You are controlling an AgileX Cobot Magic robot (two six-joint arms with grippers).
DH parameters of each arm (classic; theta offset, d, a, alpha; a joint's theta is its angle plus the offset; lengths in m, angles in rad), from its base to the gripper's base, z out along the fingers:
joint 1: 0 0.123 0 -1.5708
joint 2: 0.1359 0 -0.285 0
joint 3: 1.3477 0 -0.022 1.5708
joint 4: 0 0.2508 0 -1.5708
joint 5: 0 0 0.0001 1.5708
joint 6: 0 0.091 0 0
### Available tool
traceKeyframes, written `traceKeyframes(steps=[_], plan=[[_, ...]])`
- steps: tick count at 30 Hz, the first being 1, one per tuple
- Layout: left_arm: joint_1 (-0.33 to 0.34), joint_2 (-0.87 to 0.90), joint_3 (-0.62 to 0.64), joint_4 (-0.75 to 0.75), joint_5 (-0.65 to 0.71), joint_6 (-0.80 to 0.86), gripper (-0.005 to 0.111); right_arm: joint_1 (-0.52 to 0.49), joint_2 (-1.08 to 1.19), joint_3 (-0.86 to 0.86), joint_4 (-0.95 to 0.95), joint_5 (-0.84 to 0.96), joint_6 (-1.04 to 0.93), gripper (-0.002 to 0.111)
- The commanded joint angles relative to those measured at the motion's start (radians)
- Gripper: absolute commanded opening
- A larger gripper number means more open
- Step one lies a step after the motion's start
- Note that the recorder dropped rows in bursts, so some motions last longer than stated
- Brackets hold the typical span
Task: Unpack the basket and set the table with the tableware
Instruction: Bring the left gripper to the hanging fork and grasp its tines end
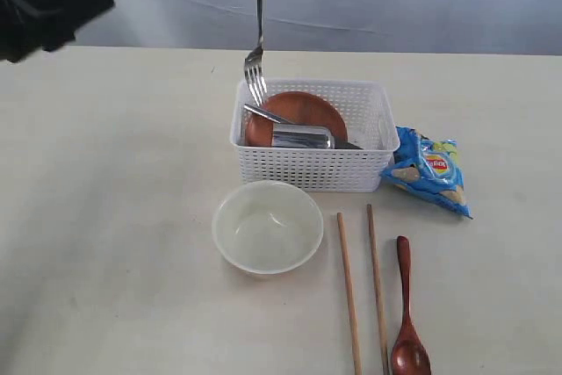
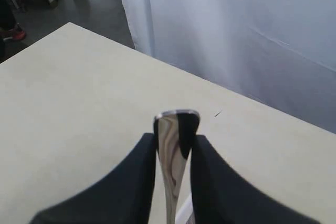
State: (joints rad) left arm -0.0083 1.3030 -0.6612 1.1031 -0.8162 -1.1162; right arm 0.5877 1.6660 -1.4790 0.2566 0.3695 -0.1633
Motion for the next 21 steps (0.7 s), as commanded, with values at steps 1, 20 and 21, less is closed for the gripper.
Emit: traceKeyframes(steps=[1,20,21], plan=[[-0.004,0.123,-0.009,0.059,-0.254,0.069,0.052,-0.005,-0.01,0.004,0.006,-0.014,-0.009,0.0],[-0.298,0.349,-0.06,-0.38,-0.311,0.556,0.074,-0.005,-0.01,0.004,0.082,-0.01,-0.005,0.0],[-0.305,0.354,-0.076,-0.379,-0.287,0.556,0.074,-0.005,-0.01,0.004,0.094,-0.01,-0.005,0.0]])
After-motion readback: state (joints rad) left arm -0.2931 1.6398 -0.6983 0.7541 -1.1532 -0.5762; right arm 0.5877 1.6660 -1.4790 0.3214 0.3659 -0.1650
